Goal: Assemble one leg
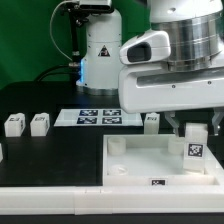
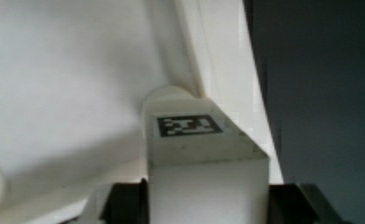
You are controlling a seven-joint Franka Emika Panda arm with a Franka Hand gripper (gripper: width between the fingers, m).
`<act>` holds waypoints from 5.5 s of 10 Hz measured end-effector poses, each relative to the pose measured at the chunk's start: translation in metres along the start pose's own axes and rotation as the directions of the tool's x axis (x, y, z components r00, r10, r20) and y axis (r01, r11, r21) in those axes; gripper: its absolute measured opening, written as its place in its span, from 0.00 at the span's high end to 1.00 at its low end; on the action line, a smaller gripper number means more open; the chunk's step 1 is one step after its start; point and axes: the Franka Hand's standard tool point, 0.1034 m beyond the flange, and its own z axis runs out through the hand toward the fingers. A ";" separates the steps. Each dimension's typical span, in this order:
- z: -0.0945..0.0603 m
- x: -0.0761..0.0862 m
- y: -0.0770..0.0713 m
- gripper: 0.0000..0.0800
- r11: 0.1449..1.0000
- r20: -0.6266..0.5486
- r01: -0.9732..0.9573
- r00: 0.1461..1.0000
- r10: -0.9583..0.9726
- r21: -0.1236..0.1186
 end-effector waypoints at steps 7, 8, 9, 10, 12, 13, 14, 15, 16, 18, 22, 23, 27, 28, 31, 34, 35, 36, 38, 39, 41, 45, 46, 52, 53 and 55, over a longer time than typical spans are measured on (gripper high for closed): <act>0.001 0.001 0.001 0.46 0.900 0.006 -0.436 0.900 0.436 0.011; 0.002 0.000 0.000 0.46 0.903 0.007 -0.429 0.903 0.429 0.011; 0.002 -0.002 -0.003 0.29 0.932 0.006 -0.362 0.932 0.362 0.009; 0.003 -0.003 -0.004 0.21 0.983 0.002 -0.182 0.983 0.182 0.000; 0.001 -0.002 -0.005 0.19 0.987 -0.007 0.159 0.987 -0.159 -0.025; 0.002 -0.003 -0.006 0.19 0.933 -0.004 0.358 0.934 -0.358 -0.048; 0.002 -0.002 -0.006 0.19 0.875 -0.004 0.481 0.876 -0.482 -0.062; 0.002 0.000 -0.005 0.19 0.772 -0.007 0.630 0.775 -0.632 -0.082; 0.007 -0.002 -0.004 0.19 0.718 -0.010 0.690 0.721 -0.693 -0.093; 0.010 -0.003 0.001 0.19 0.699 -0.014 0.709 0.701 -0.713 -0.091; 0.011 -0.003 0.001 0.52 0.709 -0.015 0.700 0.711 -0.703 -0.090; 0.011 -0.002 0.002 0.64 0.727 -0.018 0.681 0.729 -0.685 -0.091; 0.012 -0.001 0.004 0.64 0.929 -0.101 0.365 0.924 -0.370 -0.058; 0.012 -0.002 0.004 0.64 0.981 -0.116 0.189 0.974 -0.192 -0.039; 0.012 0.000 0.005 0.64 0.953 -0.115 -0.300 0.946 0.302 0.032; 0.012 0.003 0.004 0.64 0.861 -0.103 -0.505 0.854 0.509 0.070; 0.012 0.002 0.003 0.64 0.864 -0.103 -0.499 0.858 0.504 0.069; 0.013 0.002 0.003 0.55 0.879 -0.105 -0.473 0.872 0.477 0.065; 0.013 0.001 0.003 0.31 0.899 -0.106 -0.434 0.893 0.438 0.058; 0.013 0.000 0.002 0.21 0.926 -0.102 -0.375 0.920 0.378 0.043; 0.012 0.002 0.001 0.20 0.997 -0.112 -0.071 0.991 0.072 0.009; 0.014 0.006 -0.003 0.19 0.856 -0.084 0.503 0.854 -0.513 -0.116; 0.014 0.004 -0.005 0.19 0.795 -0.067 0.591 0.795 -0.603 -0.139; 0.014 0.004 -0.004 0.53 0.701 -0.046 0.697 0.703 -0.709 -0.151; 0.014 0.004 -0.004 0.53 0.708 -0.048 0.690 0.711 -0.702 -0.150; 0.015 0.003 -0.005 0.63 0.817 -0.079 0.560 0.816 -0.573 -0.140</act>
Offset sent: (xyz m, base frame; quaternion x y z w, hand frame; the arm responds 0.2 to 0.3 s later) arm 0.0030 -0.0011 -0.0067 -0.0218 0.0032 0.3767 0.9261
